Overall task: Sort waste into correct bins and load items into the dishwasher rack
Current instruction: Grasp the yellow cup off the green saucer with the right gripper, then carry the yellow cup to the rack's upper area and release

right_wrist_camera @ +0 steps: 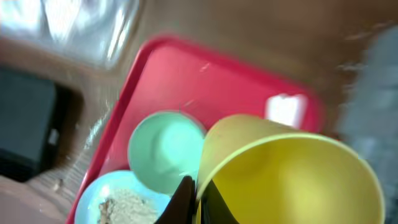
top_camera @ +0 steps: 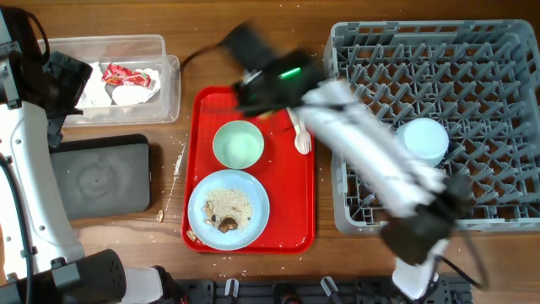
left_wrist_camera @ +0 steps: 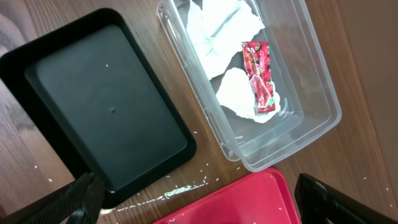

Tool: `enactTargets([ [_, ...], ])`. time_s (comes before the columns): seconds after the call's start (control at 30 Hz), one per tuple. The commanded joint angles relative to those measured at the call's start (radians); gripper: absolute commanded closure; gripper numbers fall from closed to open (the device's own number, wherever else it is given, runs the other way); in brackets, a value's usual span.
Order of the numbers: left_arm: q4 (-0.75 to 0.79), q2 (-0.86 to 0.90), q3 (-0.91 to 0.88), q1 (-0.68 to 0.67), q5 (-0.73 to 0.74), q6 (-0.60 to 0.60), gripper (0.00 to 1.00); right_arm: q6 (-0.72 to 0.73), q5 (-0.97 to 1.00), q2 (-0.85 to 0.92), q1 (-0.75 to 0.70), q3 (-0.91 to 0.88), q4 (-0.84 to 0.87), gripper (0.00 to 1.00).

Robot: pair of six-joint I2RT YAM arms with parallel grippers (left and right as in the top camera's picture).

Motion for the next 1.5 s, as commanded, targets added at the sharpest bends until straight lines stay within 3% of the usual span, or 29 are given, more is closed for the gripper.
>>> enactTargets([
  [0.0, 0.000, 0.006, 0.000, 0.004, -0.002, -0.009, 0.00, -0.179, -0.344, -0.101, -0.307, 0.029, -0.086, 0.96],
  [0.07, 0.000, 0.006, 0.000, 0.004, -0.002, -0.009, 0.00, -0.307, -0.552, -0.092, -0.539, -0.004, -0.153, 0.96],
  [0.23, 0.000, 0.006, 0.000, 0.004, -0.002, -0.009, 0.00, -0.587, -1.013, -0.042, -0.899, -0.180, -0.139, 0.96],
  [0.37, 0.000, 0.006, 0.000, 0.004, -0.002, -0.009, 0.00, -0.639, -1.167, 0.121, -0.975, -0.232, -0.103, 0.96],
  [0.57, 0.000, 0.006, 0.000, 0.004, -0.002, -0.009, 0.00, -0.556, -1.223, 0.284, -1.005, -0.232, 0.018, 0.96],
  [0.7, 0.000, 0.006, 0.000, 0.004, -0.002, -0.009, 0.00, -0.478, -1.111, 0.291, -1.044, -0.232, 0.042, 0.94],
  [0.83, 0.000, 0.006, 0.000, 0.004, -0.002, -0.009, 0.00, -0.478, -1.036, 0.291, -1.068, -0.232, 0.012, 0.79],
  [0.9, 0.000, 0.006, 0.000, 0.004, -0.002, -0.009, 0.00, -0.446, -0.982, 0.291, -1.068, -0.232, 0.007, 0.80],
  [0.97, 0.000, 0.006, 0.000, 0.004, -0.002, -0.009, 0.00, -0.373, -0.903, 0.289, -1.073, -0.227, 0.007, 0.92],
  [1.07, 0.000, 0.006, 0.000, 0.004, -0.002, -0.009, 0.00, -0.279, -0.814, 0.254, -1.102, -0.223, 0.008, 0.94],
  [1.17, 0.000, 0.006, 0.000, 0.004, -0.002, -0.009, 0.00, -0.071, -0.406, 0.121, -1.135, -0.223, 0.004, 0.90],
  [1.23, 0.000, 0.006, 0.000, 0.004, -0.002, -0.009, 0.00, -0.002, -0.291, 0.044, -1.134, -0.223, -0.010, 0.85],
  [1.37, 0.000, 0.006, 0.000, 0.004, -0.002, -0.009, 0.00, -0.054, -0.396, -0.151, -1.007, -0.223, 0.026, 0.79],
  [1.4, 0.000, 0.006, 0.000, 0.004, -0.002, -0.009, 0.00, -0.071, -0.410, -0.159, -0.938, -0.223, 0.061, 0.62],
  [1.43, 0.000, 0.006, 0.000, 0.004, -0.002, -0.009, 0.00, -0.072, -0.389, -0.151, -0.873, -0.226, 0.107, 0.61],
  [1.47, 0.000, 0.006, 0.000, 0.004, -0.002, -0.009, 0.00, -0.065, -0.352, -0.135, -0.822, -0.226, 0.144, 0.67],
])
